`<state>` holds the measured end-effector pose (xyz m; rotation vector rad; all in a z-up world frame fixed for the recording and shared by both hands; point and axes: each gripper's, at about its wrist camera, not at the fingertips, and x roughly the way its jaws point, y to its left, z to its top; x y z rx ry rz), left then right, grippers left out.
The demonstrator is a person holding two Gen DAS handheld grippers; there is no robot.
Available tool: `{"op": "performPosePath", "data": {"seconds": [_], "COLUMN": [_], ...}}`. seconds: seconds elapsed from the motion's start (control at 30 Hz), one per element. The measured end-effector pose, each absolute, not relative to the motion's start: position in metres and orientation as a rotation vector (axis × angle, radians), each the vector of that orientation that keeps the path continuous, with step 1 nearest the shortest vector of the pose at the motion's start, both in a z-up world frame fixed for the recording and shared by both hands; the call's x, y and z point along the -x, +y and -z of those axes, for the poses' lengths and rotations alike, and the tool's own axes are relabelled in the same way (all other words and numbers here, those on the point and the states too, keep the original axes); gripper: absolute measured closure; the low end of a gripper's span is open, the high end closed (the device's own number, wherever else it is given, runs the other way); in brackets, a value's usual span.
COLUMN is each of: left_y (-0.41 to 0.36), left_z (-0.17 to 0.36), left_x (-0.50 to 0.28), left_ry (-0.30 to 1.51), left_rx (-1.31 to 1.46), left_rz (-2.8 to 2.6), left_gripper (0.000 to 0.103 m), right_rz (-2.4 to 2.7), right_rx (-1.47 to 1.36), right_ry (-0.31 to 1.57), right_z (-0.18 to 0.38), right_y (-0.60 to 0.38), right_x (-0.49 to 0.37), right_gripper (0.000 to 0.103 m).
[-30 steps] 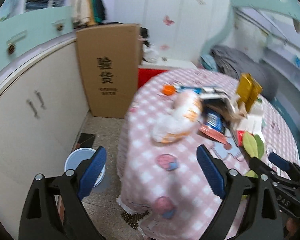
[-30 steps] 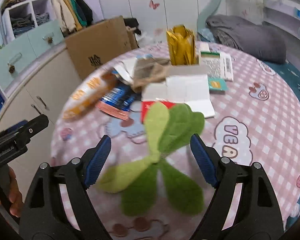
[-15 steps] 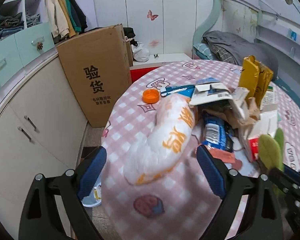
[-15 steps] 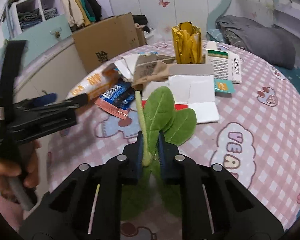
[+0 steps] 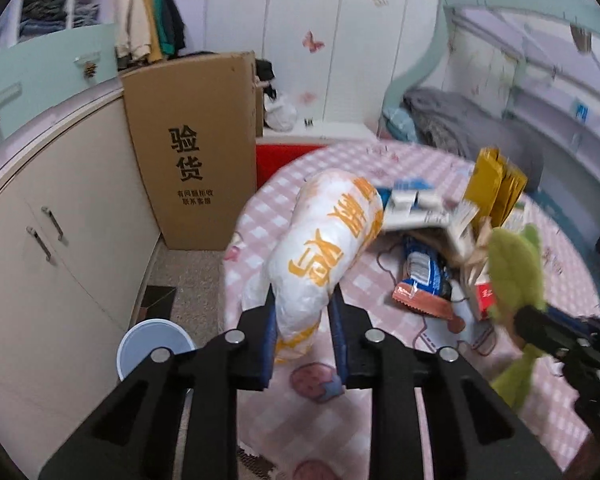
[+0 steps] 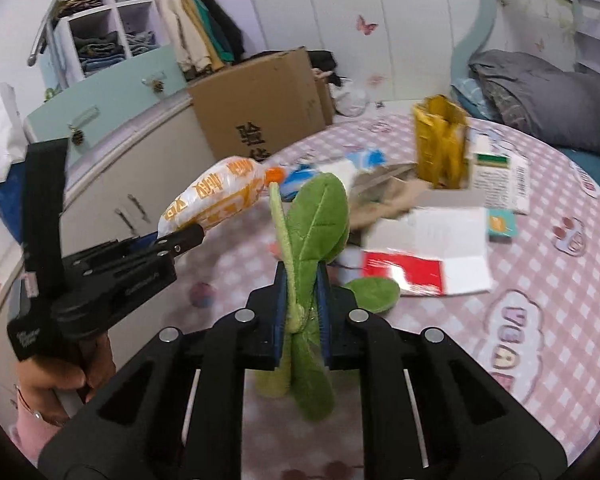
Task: Collect trash
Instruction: 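Grasp the white snack bag with the left tool while the right tool grasps the green leaf plush, then carry both to the wastebasket and open both tools to drop them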
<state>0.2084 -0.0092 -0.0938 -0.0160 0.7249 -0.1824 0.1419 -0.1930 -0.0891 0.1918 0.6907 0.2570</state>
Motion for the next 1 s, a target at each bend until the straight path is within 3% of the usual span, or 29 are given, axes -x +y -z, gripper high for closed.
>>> {"op": "performPosePath", "data": {"seconds": [0.37,0.57,1.0], "left_y": [0.085,0.16,0.308], "left_z": [0.088,0.114,0.205], "left_x": [-0.178,-0.18,-0.203], "left_ry": [0.677,0.717,0.867], "left_rx": [0.179,0.272,0.411], "left_rz": [0.06,-0.077,-0.379], "left_gripper": [0.081,0.081,0.081], "right_rz": [-0.466,-0.563,-0.633], "right_rx": [-0.156,-0.09,0.107], "right_ry": [0.732,0.786,0.912], "right_z": [0.083,0.099,0.19], "right_y": [-0.098,-0.025,0.137], "right_x": [-0.176,-0.203,-0.279], "right_gripper": [0.089,0.089,0.089]}}
